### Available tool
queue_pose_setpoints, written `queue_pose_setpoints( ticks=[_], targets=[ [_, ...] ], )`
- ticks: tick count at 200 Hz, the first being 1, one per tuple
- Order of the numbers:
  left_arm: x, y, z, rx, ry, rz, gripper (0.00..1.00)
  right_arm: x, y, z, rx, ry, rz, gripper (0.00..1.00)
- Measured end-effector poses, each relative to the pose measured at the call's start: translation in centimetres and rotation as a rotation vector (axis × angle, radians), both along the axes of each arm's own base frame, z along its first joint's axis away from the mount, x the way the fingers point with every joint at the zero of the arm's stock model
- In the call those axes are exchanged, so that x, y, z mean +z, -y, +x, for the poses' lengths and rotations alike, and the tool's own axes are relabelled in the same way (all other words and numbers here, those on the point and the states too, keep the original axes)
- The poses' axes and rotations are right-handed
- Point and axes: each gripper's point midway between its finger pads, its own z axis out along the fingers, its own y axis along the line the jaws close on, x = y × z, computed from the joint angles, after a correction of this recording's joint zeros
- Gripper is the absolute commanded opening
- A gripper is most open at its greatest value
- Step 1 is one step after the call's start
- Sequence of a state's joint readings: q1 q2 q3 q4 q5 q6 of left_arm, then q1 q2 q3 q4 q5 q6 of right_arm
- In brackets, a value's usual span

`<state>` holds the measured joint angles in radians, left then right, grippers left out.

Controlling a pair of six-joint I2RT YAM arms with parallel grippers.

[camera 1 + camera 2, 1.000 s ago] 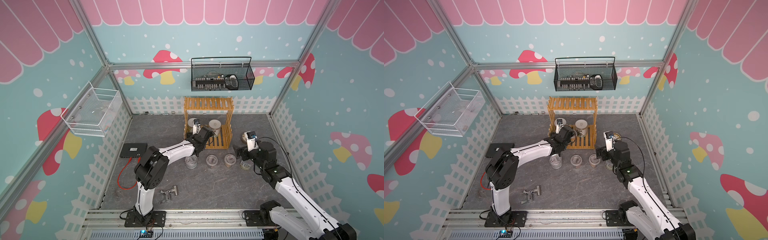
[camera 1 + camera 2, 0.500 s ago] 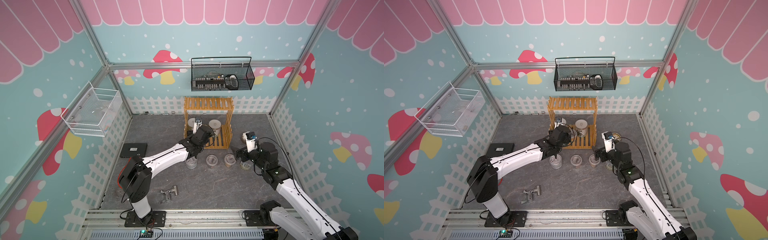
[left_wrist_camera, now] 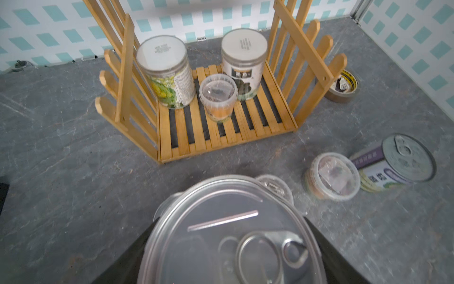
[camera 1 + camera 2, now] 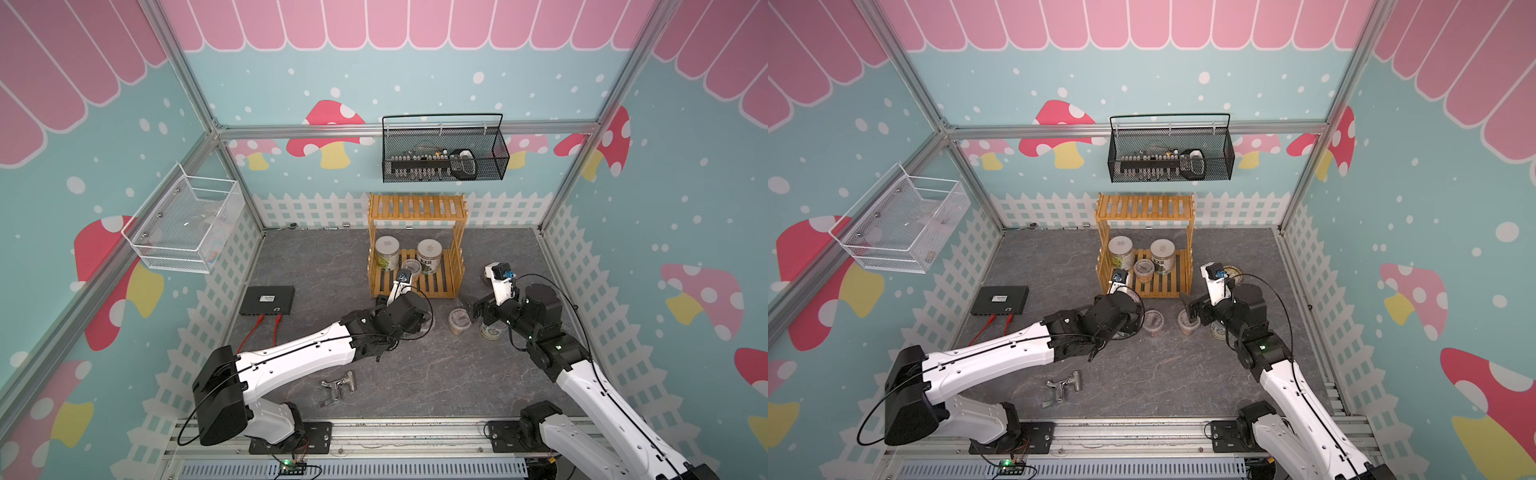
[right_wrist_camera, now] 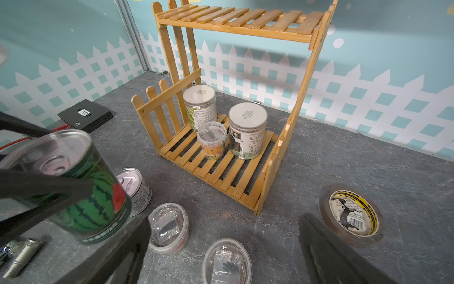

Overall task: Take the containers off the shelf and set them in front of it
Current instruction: Place the container at the center of the board.

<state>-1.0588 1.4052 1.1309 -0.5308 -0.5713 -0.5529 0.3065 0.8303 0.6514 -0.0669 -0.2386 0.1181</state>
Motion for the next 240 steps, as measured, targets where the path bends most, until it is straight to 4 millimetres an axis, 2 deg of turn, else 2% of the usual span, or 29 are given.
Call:
queue_pose_setpoints(
  ticks=[27,46,88,117,160,240],
  targets=[
    [-0.9,-0.5,-3.4,-0.013,-0.060,-0.010,0.66,-0.3,-0.1,-0.5,0.018,-0.012,-0.007,0.99],
    [-2.7,-2.2,-5.4,-0.003,-0.116,0.006,0.66,-0.4,-0.3,-0.7,0.031,-0.018,-0.008,0.99],
    [-6.5,-5.7,-7.6,0.055,-0.193,0.050,0.65,-0.5,-0.6,-1.0,0.055,-0.026,-0.006,0.99],
    [-8.5,-6.8,-8.0,0.089,-0.217,0.084,0.65,-0.6,-0.8,-1.1,0.069,-0.032,-0.003,0.99],
    [-9.9,-6.2,-7.8,0.094,-0.217,0.074,0.65,-0.8,-0.9,-1.0,0.072,-0.034,-0.007,0.99],
    [-10.0,-5.4,-7.0,0.101,-0.161,0.022,0.68,-0.6,-0.8,-1.0,0.072,-0.023,-0.013,0.99]
  ],
)
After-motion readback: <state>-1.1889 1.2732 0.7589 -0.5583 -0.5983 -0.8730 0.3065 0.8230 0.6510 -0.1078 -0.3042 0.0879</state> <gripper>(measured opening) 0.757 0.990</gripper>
